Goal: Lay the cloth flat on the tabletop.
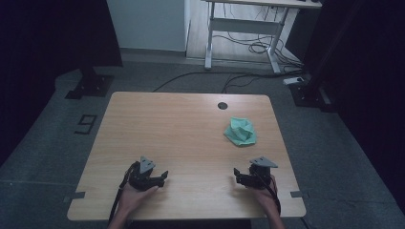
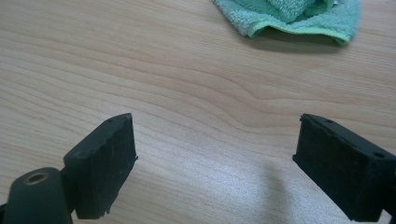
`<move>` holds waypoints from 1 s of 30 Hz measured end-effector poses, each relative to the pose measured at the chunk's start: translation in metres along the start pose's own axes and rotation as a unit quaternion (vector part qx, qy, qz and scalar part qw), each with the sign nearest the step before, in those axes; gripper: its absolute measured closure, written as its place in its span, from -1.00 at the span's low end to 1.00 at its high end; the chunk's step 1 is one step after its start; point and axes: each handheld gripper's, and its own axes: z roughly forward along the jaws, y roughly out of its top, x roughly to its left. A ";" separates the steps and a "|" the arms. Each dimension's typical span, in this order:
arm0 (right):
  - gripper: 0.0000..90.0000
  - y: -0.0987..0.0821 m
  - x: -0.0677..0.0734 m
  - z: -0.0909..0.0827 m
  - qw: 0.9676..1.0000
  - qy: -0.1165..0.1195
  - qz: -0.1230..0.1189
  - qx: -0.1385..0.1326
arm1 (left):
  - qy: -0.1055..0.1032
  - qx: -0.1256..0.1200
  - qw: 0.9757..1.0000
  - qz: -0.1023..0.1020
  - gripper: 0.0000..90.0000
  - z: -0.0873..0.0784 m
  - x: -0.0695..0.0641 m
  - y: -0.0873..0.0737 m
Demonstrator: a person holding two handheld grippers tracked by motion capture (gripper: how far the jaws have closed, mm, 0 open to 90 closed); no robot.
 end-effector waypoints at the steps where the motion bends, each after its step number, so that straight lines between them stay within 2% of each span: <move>1: -0.72 0.000 0.000 0.000 1.000 0.001 0.001 0.001 | -0.001 0.002 1.000 -0.002 -0.47 0.000 0.000 0.000; 4: -0.72 0.000 0.000 0.001 1.000 0.000 0.002 0.001 | -0.017 0.011 1.000 -0.011 -0.43 -0.001 0.002 0.001; 9: -0.70 0.003 0.000 -0.001 1.000 0.002 0.001 -0.008 | -0.031 0.023 0.999 -0.009 -0.39 0.000 0.003 0.000; 22: -0.70 0.021 -0.008 -0.010 0.999 -0.006 -0.006 -0.037 | -0.033 0.037 0.999 -0.004 -0.34 0.004 0.001 -0.001; 26: -0.70 0.029 -0.012 -0.007 0.999 -0.010 -0.009 -0.039 | -0.037 0.041 0.998 -0.002 -0.34 0.007 0.001 -0.001; 28: -0.70 0.034 -0.013 -0.005 0.999 -0.004 -0.006 -0.044 | -0.037 0.043 0.998 -0.002 -0.34 0.007 0.002 -0.001; 30: -0.67 0.039 -0.014 -0.003 0.998 -0.014 -0.008 -0.055 | -0.037 0.043 0.998 -0.006 -0.34 0.006 0.003 -0.001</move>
